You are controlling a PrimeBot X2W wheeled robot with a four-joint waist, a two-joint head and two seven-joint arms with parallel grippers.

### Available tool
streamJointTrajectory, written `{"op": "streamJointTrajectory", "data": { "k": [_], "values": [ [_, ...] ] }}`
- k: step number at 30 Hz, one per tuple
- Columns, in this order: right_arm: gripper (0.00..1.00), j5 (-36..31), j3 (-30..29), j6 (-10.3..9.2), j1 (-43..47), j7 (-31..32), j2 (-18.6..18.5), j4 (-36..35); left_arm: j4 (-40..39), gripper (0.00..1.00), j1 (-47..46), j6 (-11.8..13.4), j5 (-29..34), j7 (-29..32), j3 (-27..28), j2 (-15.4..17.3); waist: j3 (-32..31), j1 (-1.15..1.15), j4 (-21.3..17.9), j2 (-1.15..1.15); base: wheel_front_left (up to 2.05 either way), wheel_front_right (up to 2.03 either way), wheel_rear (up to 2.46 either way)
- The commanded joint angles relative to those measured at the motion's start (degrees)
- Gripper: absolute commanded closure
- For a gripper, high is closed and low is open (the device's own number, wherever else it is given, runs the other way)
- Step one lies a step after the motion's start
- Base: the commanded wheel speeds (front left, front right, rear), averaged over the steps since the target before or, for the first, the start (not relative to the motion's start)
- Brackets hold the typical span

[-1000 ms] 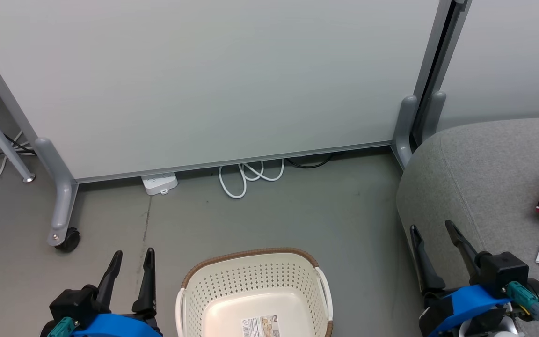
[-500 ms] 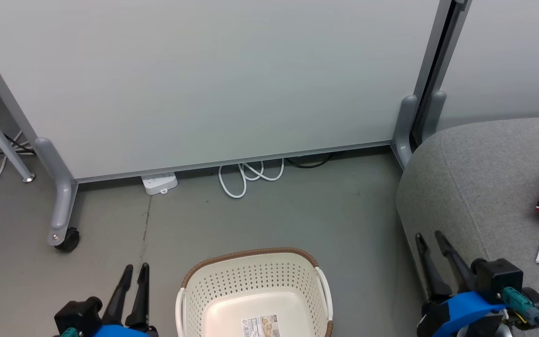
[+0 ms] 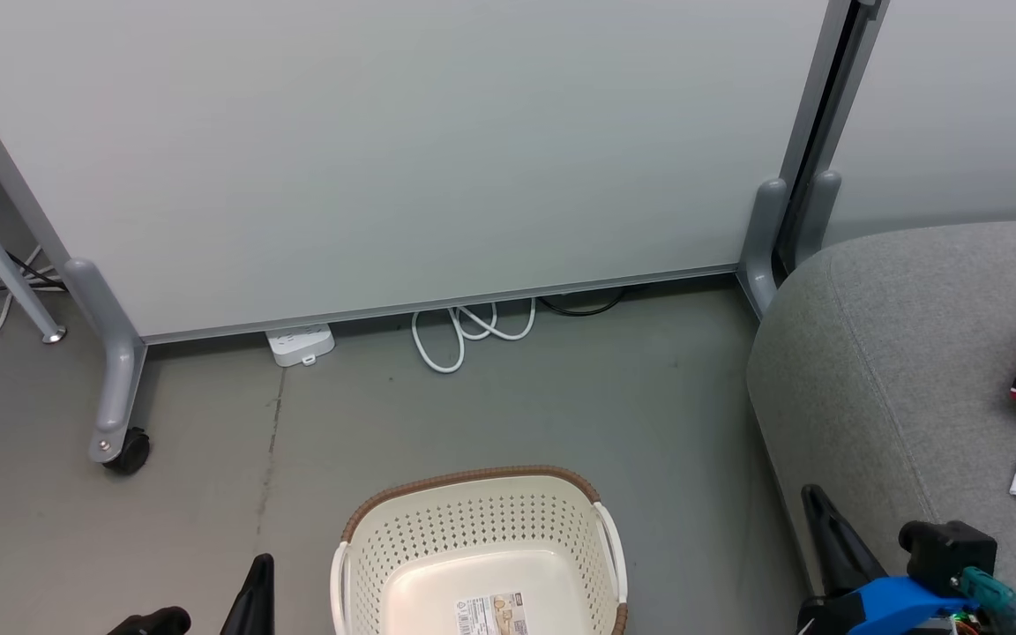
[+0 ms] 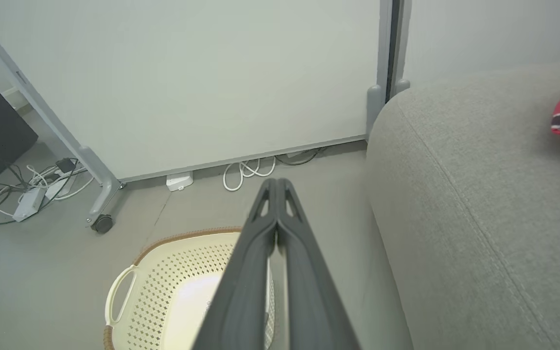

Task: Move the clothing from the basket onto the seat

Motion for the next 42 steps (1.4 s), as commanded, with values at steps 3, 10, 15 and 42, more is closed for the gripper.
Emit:
{"op": "streamJointTrajectory", "data": {
  "k": [3,10,15,42],
  "values": [
    [1.00,4.48,-0.44,0.00,-1.44,0.38,0.05,-0.72,-1.76,1.00,-1.09,-0.03,-3.62,0.86,0.95,0.23,0.04,0.00,-0.02,0.00,0.00,0.00,0.00],
    [1.00,12.20,-1.02,0.00,-2.09,1.04,0.10,-0.48,-3.15,1.00,-1.36,-0.05,-10.05,2.68,1.85,0.25,0.12,0.00,-0.08,0.00,0.00,0.00,0.00],
    [1.00,17.32,-1.41,0.00,-2.52,1.50,0.13,-0.31,-4.06,1.00,-1.56,-0.06,-14.35,3.88,2.49,0.26,0.18,0.00,-0.12,0.00,0.00,0.00,0.00],
    [1.00,40.61,-3.23,-0.01,-4.40,3.58,0.27,0.58,-8.19,1.00,-2.46,-0.14,-33.77,9.47,5.29,0.33,0.50,0.00,-0.34,0.00,0.00,0.00,0.00]
  ]
}}
